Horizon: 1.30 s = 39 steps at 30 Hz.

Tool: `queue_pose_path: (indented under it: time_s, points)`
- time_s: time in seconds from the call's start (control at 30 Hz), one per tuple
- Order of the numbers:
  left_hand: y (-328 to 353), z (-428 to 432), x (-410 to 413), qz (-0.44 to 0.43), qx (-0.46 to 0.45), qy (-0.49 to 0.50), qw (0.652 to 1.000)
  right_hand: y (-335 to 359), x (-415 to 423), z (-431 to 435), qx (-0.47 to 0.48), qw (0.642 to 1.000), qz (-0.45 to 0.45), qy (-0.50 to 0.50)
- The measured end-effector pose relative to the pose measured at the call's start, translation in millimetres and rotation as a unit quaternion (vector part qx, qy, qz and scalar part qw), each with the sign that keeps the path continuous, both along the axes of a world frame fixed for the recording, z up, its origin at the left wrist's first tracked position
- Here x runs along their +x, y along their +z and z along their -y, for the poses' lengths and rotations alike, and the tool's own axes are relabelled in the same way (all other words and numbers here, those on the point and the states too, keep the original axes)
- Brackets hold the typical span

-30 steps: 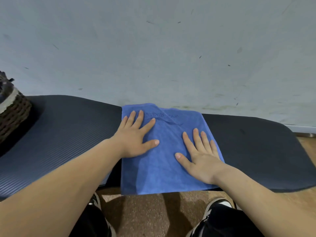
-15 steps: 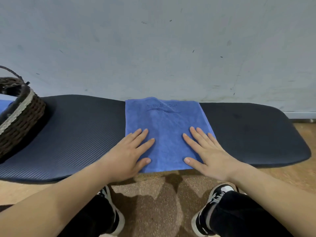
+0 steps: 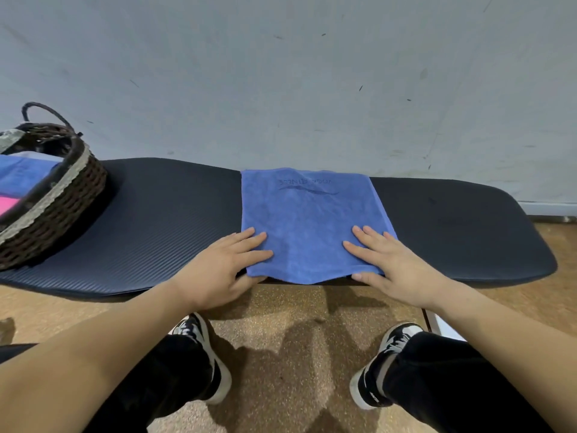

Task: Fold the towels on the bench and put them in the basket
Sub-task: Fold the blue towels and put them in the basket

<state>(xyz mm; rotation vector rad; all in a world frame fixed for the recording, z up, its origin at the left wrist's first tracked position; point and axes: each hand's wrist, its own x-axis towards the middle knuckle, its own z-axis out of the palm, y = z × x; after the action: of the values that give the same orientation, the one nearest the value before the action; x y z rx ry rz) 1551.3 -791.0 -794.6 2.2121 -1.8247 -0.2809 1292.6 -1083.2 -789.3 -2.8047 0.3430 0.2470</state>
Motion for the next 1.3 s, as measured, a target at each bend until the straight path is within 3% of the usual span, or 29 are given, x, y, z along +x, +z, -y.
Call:
queue_pose_path:
  time_s: [0.13, 0.33, 0.67, 0.9, 1.03, 1.3]
  points:
    - [22.8, 6.9, -11.5, -0.159, -0.010, 0.092, 0.983, 16.4, -5.7, 11.4, 0.113, 0.991, 0.020, -0.069]
    - [49.6, 9.2, -14.4, -0.218, 0.054, 0.154, 0.962, 47.0, -11.4, 24.0, 0.222, 0.955, 0.047, -0.190]
    - [70.1, 12.0, 2.0, -0.297, 0.032, 0.183, 0.937, 68.8, -4.9, 31.5, 0.405, 0.884, 0.006, -0.235]
    - [65.0, 38.9, 20.8, -0.236, -0.010, 0.245, 0.940, 57.2, 24.4, 48.7, 0.429, 0.831, 0.116, -0.335]
    - [55.4, 59.4, 38.5, -0.223, -0.013, 0.288, 0.931, 48.9, 46.4, 61.6, 0.406, 0.820, 0.153, -0.373]
    - [33.6, 92.5, 59.5, -0.158, 0.061, 0.350, 0.921, 21.5, 80.7, 76.6, 0.251, 0.881, 0.083, -0.392]
